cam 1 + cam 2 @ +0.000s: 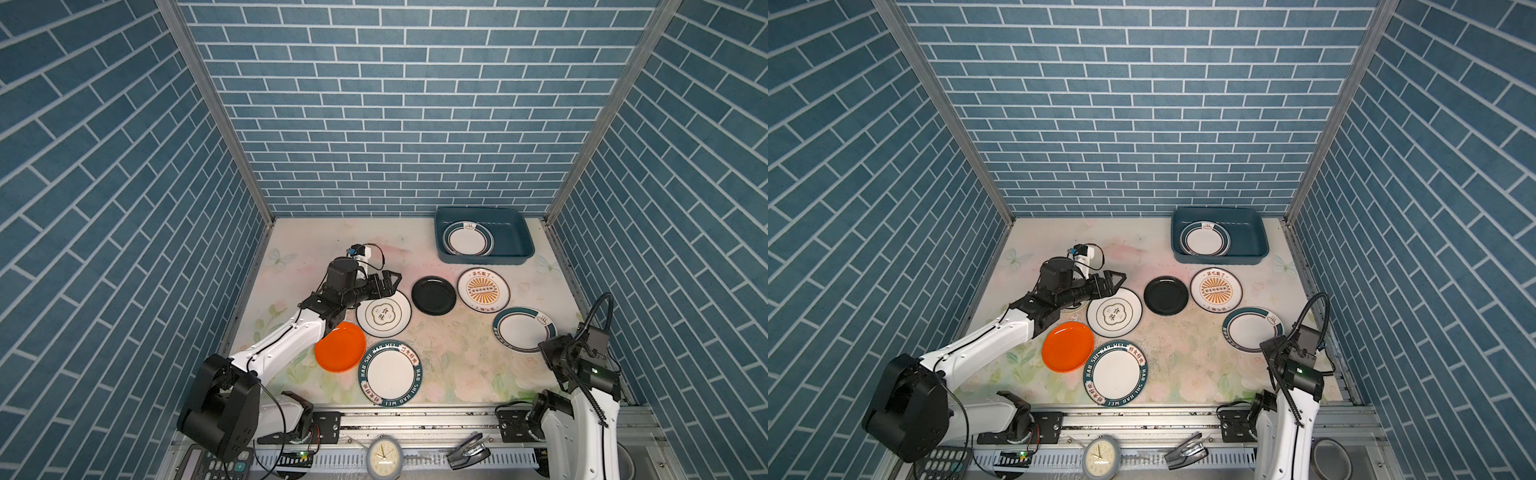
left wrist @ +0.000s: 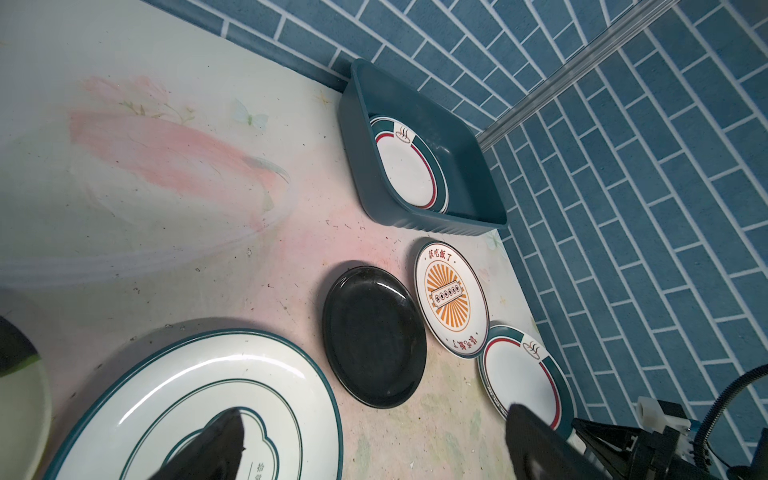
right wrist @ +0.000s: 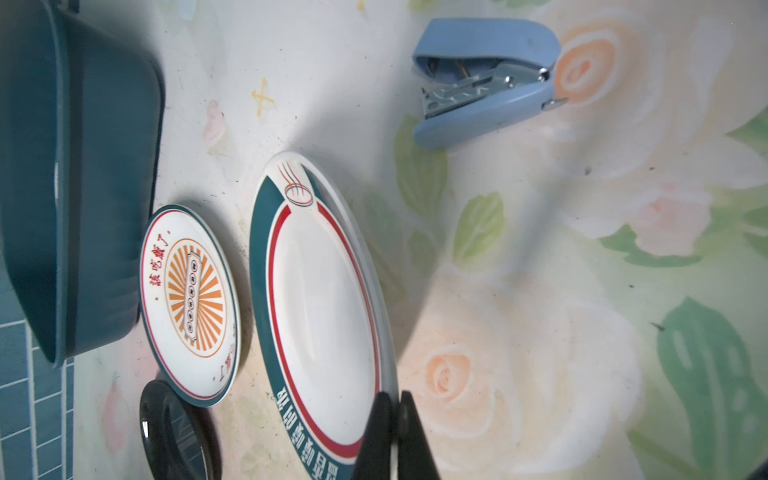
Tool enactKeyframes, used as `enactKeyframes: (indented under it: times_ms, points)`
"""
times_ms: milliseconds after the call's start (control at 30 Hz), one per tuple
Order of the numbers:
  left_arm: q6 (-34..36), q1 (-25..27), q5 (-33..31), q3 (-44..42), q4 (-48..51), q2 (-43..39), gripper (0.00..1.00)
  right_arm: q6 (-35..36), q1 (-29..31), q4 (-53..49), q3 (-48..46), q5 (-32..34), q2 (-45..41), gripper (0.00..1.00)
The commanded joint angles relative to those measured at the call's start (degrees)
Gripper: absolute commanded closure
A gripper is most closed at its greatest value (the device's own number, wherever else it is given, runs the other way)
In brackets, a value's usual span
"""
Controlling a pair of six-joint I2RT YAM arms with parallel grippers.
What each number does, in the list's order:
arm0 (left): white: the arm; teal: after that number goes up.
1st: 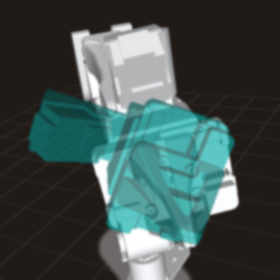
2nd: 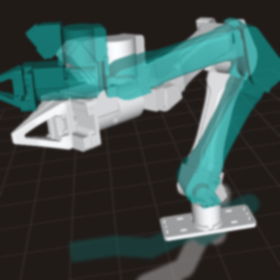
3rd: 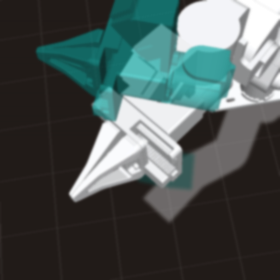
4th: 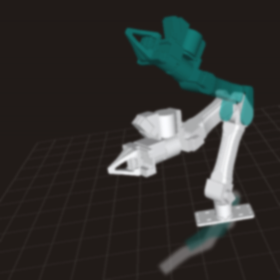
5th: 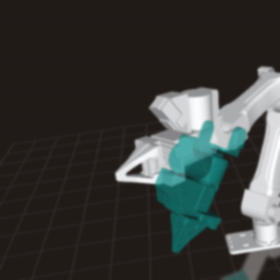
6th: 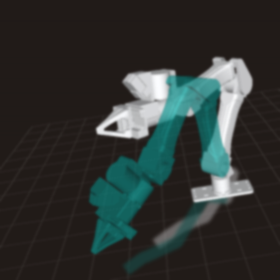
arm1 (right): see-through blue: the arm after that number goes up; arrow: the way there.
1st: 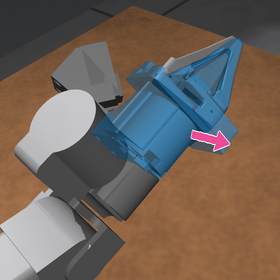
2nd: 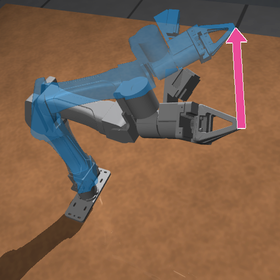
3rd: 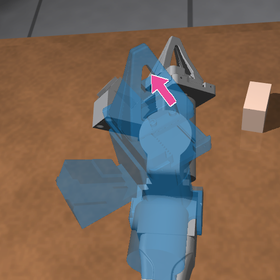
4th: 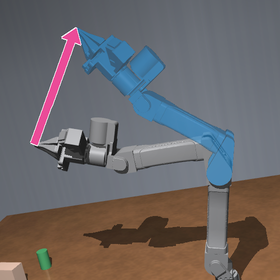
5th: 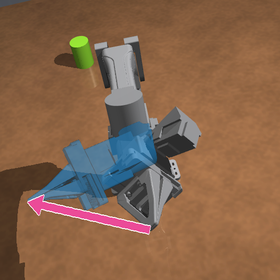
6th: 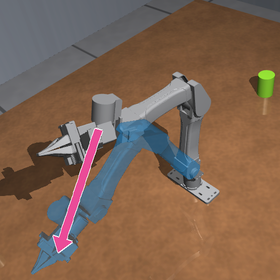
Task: Place the plates into the plastic bin on the countertop
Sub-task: 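Lift the upright green-rimmed plate with the right gripper toward the teal bin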
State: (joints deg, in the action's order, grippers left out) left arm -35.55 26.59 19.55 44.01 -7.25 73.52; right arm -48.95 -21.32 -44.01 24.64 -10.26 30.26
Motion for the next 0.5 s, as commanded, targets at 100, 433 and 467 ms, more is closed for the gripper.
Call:
enactKeyframes:
  times_ms: [100, 433, 467]
  points:
    - [0.6, -0.28, -0.23, -0.02, -0.37, -0.98, 0.0, 1.85, 0.05, -1.03, 3.63, -3.71, 1.08, 1.0]
    - [0.6, -0.31, -0.57, -0.23, -0.24, -1.43, 0.01, 1.97, 0.02, -0.64, 6.84, -5.33, 3.52, 1.0]
    - [0.62, -0.31, -0.7, -0.17, -0.12, -1.46, 0.0, 2.09, 0.1, -0.64, 7.22, -5.45, 3.81, 1.0]
